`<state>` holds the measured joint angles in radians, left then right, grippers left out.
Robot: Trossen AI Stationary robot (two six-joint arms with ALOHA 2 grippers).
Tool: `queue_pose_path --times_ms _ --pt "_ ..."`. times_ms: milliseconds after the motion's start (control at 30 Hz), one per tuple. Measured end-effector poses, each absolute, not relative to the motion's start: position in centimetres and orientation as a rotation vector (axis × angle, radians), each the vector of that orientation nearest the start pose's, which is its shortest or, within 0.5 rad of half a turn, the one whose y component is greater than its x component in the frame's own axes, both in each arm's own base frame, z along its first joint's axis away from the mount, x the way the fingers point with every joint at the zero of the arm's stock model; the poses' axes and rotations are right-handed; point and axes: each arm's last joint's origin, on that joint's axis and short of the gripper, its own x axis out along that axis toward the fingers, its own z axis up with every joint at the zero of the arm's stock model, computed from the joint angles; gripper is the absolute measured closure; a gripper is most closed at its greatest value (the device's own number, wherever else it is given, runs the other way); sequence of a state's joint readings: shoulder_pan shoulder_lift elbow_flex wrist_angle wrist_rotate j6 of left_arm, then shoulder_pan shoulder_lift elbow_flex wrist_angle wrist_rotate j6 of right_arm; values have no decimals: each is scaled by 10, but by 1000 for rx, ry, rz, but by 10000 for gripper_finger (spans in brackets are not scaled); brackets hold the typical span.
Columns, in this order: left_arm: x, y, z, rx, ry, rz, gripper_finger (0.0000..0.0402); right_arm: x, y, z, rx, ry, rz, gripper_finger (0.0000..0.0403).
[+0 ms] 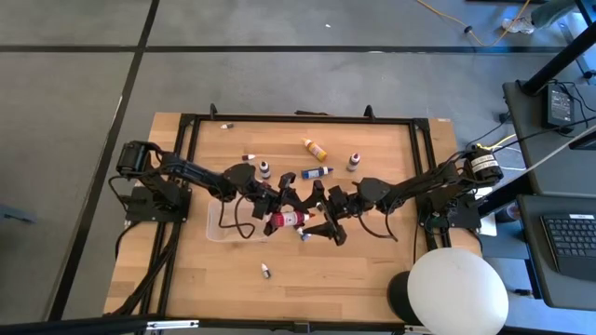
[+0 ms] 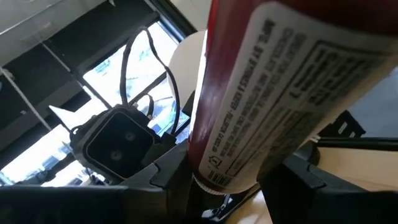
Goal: Pick & Place food coloring
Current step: Put the large red food coloring bottle into the transparent bin
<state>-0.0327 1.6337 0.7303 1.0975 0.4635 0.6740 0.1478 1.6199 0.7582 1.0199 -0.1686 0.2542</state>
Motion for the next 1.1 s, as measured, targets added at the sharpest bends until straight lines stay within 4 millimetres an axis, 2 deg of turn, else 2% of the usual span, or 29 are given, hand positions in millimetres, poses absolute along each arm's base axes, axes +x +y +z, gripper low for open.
queue_pose_path --times_ms 367,500,667,900,1100 --pt "328 -22 230 749 -339 -341 237 329 54 235 225 -118 332 75" --pt "327 -28 230 747 -338 -351 240 328 55 236 200 -133 346 82" --pt "327 -37 230 772 -342 -355 240 328 55 236 198 -129 355 119" --pt "326 -40 229 769 -342 -368 236 328 56 236 194 -129 361 183" --pt "326 -40 229 737 -336 -376 236 328 56 236 195 -129 364 211"
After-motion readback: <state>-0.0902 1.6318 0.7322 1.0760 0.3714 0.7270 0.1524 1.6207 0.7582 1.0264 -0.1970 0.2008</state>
